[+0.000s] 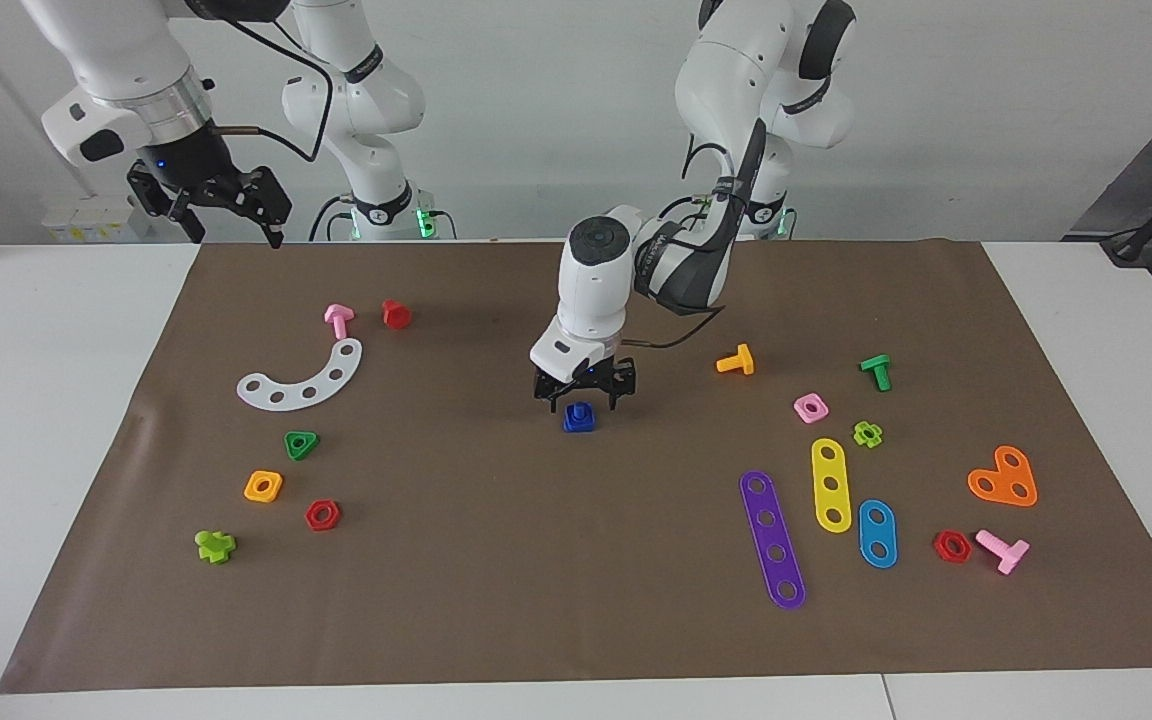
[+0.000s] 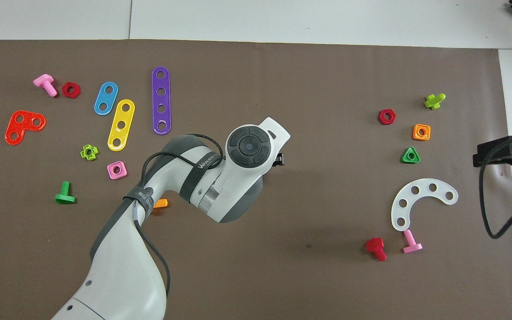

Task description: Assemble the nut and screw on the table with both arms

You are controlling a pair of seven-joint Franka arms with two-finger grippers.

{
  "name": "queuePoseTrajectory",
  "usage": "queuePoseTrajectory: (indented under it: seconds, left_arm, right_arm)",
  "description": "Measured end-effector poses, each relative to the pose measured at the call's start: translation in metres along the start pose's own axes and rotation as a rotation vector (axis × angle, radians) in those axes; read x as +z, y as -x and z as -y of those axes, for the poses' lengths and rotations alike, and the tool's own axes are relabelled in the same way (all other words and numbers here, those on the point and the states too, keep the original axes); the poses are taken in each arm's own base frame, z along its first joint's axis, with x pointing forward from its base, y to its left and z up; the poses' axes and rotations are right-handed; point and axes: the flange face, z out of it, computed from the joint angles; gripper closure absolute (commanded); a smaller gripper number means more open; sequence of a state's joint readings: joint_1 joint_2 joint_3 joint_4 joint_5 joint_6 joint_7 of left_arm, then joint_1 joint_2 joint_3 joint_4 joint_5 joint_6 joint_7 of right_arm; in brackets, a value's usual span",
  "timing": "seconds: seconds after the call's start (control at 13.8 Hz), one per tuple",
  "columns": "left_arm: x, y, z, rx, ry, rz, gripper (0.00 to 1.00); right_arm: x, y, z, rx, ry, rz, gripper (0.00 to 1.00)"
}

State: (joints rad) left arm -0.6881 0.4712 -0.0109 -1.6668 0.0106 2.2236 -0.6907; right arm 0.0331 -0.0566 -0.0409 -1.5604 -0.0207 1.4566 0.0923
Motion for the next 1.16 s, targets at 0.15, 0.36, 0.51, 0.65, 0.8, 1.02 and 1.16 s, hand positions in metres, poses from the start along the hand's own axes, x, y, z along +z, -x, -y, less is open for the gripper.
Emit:
queuePoseTrajectory:
  seconds: [0.15, 0.36, 0.51, 0.65, 0.8, 1.02, 1.16]
  left_arm:
    - [-0.010, -0.004, 0.005, -0.009, 0.006, -0.014, 0.00]
    - [-0.035, -0.013, 0.031, -0.012, 0.013, -0.036, 0.00]
    - [-0.053, -0.017, 0.066, 0.012, 0.011, -0.044, 0.01]
    - [-0.072, -0.024, 0.107, 0.033, 0.008, -0.056, 0.01]
    - [-0.091, -0.034, 0.148, 0.036, 0.007, -0.076, 0.01]
    - [-0.114, -0.051, 0.216, 0.051, -0.017, -0.062, 0.01]
    - [-0.130, -0.056, 0.254, 0.066, -0.030, -0.048, 0.01]
  right_arm:
    - [0.000, 0.000, 0.000, 0.000, 0.000, 0.000, 0.00]
    - [0.000, 0.000, 0.000, 0.000, 0.000, 0.000, 0.00]
    - [0.000, 0.000, 0.000, 0.000, 0.000, 0.000, 0.00]
    - [0.000, 0.000, 0.000, 0.000, 0.000, 0.000, 0.00]
    - [0.000, 0.000, 0.000, 0.000, 0.000, 0.000, 0.00]
    - [0.000, 0.000, 0.000, 0.000, 0.000, 0.000, 0.00]
    - [0.000, 0.000, 0.000, 0.000, 0.000, 0.000, 0.00]
